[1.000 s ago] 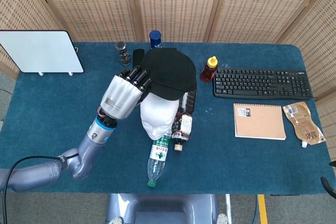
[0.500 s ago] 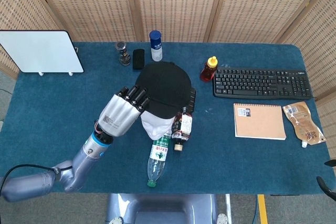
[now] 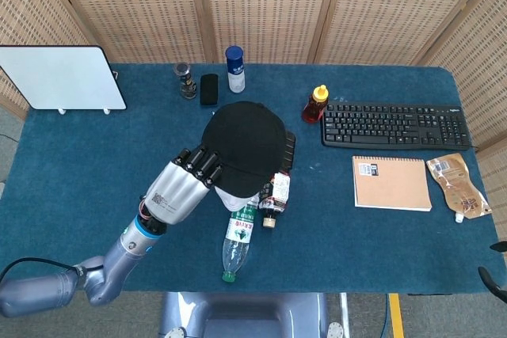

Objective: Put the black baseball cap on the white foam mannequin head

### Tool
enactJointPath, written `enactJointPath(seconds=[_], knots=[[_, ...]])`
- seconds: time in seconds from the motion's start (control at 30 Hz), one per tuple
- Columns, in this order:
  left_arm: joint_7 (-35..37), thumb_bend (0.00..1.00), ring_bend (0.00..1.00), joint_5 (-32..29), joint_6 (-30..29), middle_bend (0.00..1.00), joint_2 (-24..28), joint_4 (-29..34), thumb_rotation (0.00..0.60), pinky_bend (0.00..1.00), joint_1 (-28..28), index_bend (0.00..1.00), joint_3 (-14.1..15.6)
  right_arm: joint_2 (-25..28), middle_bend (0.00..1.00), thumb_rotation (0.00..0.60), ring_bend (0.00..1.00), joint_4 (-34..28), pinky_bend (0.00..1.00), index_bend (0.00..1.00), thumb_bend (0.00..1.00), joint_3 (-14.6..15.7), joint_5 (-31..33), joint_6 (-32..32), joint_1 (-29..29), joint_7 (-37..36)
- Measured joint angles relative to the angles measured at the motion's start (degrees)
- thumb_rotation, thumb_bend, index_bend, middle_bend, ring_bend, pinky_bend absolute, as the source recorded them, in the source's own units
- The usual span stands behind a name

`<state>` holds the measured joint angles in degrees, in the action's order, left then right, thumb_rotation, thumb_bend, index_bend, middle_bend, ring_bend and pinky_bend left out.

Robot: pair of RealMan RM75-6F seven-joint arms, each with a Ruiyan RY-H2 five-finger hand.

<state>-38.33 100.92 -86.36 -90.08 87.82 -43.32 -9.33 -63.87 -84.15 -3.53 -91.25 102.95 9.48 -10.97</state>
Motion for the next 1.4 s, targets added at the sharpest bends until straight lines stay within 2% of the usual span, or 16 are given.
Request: enactJointPath(seconds=[0.33, 0.43, 0.53, 0.6, 0.73, 0.9, 1.07, 1.2, 1.4], knots=[[-1.0, 0.64, 0.42, 0.5, 1.2, 0.47, -0.3, 1.1, 0.6, 0.74, 2.4, 0.66, 1.6, 0.0, 0.47, 0.6, 0.52, 0.0, 0.57, 0.43, 0.23, 0.1, 0.2, -0.5, -0.1, 0.0], [-1.6, 0.56, 0.42, 0.2, 1.6, 0.47, -0.3, 1.8, 0.6, 0.73, 3.1, 0.64, 1.9, 0.0, 0.47, 0.6, 0.52, 0.1, 0.57, 0.43, 0.23, 0.1, 0.1, -0.5, -0.1, -0.1], [-2.3, 0.46, 0.39, -0.8, 2.5, 0.45, 0.1, 3.5, 0.6, 0.71, 3.6, 0.54, 1.9, 0.0, 0.47, 0.6, 0.52, 0.1, 0.57, 0.43, 0.23, 0.1, 0.0, -0.4, -0.1, -0.1], [-3.2, 0.36, 0.34, -2.0, 3.4, 0.4, 0.8, 5.3, 0.6, 0.69, 4.1, 0.44, 1.9, -0.1, 0.47, 0.6, 0.52, 0.2, 0.57, 0.43, 0.23, 0.1, 0.1, -0.4, -0.1, -0.1], [-5.9, 0.27, 0.26, -4.8, 5.4, 0.33, 2.4, 9.4, 0.6, 0.64, 5.0, 0.34, 1.5, -0.3, 0.47, 0.6, 0.52, 0.3, 0.57, 0.43, 0.23, 0.1, 0.1, -0.2, 0.0, -0.3], [-8.4, 0.24, 0.22, -8.5, 7.6, 0.29, 4.9, 14.5, 0.6, 0.58, 5.9, 0.27, 0.4, -0.3, 0.47, 0.6, 0.52, 0.4, 0.57, 0.43, 0.23, 0.0, 0.0, 0.1, 0.0, -0.5], [-8.7, 0.23, 0.19, -9.8, 8.4, 0.27, 6.5, 16.7, 0.6, 0.54, 6.4, 0.23, -0.6, -0.2, 0.47, 0.6, 0.52, 0.4, 0.57, 0.43, 0.23, 0.0, -0.1, 0.2, 0.1, -0.5], [-9.3, 0.21, 0.13, -11.8, 9.0, 0.21, 8.0, 18.7, 0.6, 0.48, 6.9, 0.17, -1.1, -0.2, 0.47, 0.6, 0.52, 0.3, 0.57, 0.43, 0.23, -0.1, -0.1, 0.3, 0.1, -0.5], [-10.0, 0.2, 0.09, -16.9, 10.7, 0.18, 13.1, 24.5, 0.6, 0.43, 8.5, 0.16, -0.9, -0.1, 0.47, 0.6, 0.52, 0.1, 0.57, 0.43, 0.23, -0.1, -0.2, 0.0, -0.1, -0.3]])
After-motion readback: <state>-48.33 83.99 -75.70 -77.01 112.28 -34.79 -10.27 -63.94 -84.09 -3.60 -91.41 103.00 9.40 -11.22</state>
